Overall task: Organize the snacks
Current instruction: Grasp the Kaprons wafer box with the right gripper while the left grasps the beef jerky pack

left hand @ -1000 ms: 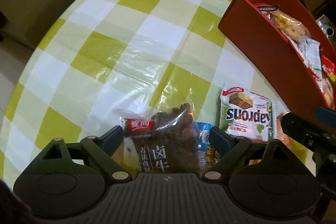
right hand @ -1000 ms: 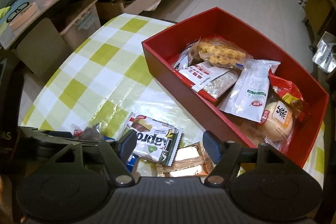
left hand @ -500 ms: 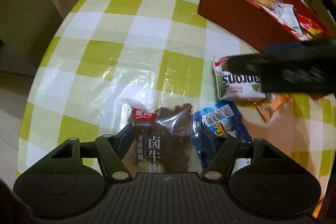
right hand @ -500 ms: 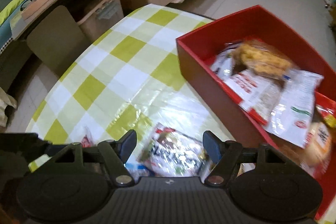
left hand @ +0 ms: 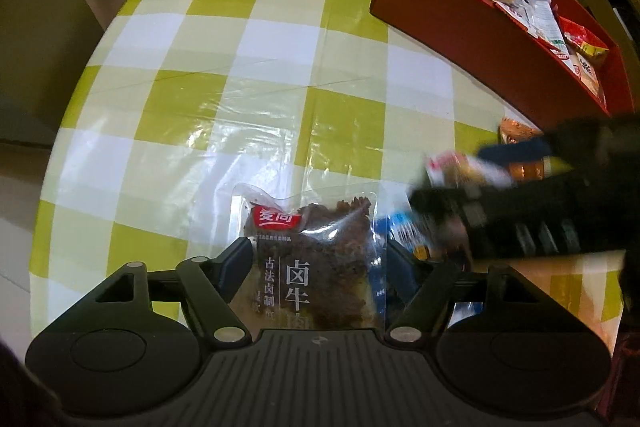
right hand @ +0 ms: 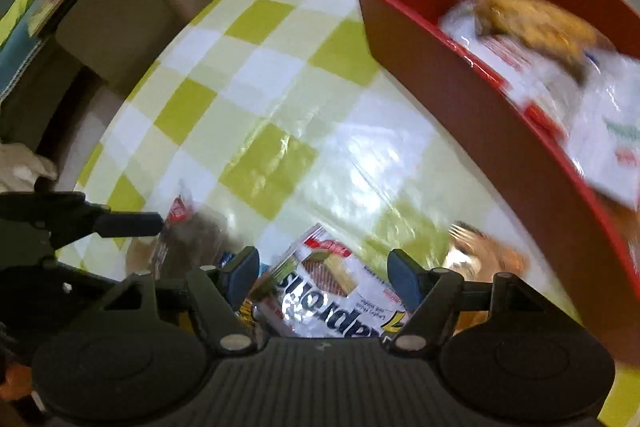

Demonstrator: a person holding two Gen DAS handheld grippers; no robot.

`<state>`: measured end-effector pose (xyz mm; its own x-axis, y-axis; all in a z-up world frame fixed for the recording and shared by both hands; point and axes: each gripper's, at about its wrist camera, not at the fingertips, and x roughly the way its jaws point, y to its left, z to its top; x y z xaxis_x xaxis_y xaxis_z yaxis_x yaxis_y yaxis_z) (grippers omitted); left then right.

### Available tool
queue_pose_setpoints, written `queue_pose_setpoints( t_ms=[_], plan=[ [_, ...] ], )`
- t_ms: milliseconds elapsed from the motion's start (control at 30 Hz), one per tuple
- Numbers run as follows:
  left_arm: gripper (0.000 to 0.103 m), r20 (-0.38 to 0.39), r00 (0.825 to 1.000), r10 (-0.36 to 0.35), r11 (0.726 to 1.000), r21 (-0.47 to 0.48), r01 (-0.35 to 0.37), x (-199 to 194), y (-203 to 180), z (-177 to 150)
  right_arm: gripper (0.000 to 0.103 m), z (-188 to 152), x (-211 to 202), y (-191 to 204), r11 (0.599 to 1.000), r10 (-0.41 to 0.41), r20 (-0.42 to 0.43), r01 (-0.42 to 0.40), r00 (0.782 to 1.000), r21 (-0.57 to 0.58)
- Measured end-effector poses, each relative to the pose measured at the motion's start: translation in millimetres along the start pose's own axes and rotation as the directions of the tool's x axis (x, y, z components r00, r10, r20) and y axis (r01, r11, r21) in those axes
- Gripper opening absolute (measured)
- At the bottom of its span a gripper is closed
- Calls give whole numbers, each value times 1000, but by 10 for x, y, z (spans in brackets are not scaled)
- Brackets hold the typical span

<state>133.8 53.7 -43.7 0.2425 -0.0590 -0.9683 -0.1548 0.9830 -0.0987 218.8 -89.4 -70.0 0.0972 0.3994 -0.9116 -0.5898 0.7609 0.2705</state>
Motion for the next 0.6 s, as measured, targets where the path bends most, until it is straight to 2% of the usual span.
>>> queue_pose_setpoints(
  t_ms=[167,333,467,600],
  plan=[
    [81,-7,999,37,996,85,-36,37,-100,-85,77,-277,-161,-51,999,-26,-42,27,999,38],
    [83,-13,1000,27,998,58,-26,66,8,-83,77,-618,-182,-45,998,-29,-108,35,994,49],
    [84,-9,999,49,996,79,-48,87,-36,-82,78,-742,-313,-40,998,-29,-76,33,997,55],
    [87,-10,998,65,995,81,-64,103,-82,-84,84,-783,-345,17,999,-41,-62,39,997,-33]
  ],
)
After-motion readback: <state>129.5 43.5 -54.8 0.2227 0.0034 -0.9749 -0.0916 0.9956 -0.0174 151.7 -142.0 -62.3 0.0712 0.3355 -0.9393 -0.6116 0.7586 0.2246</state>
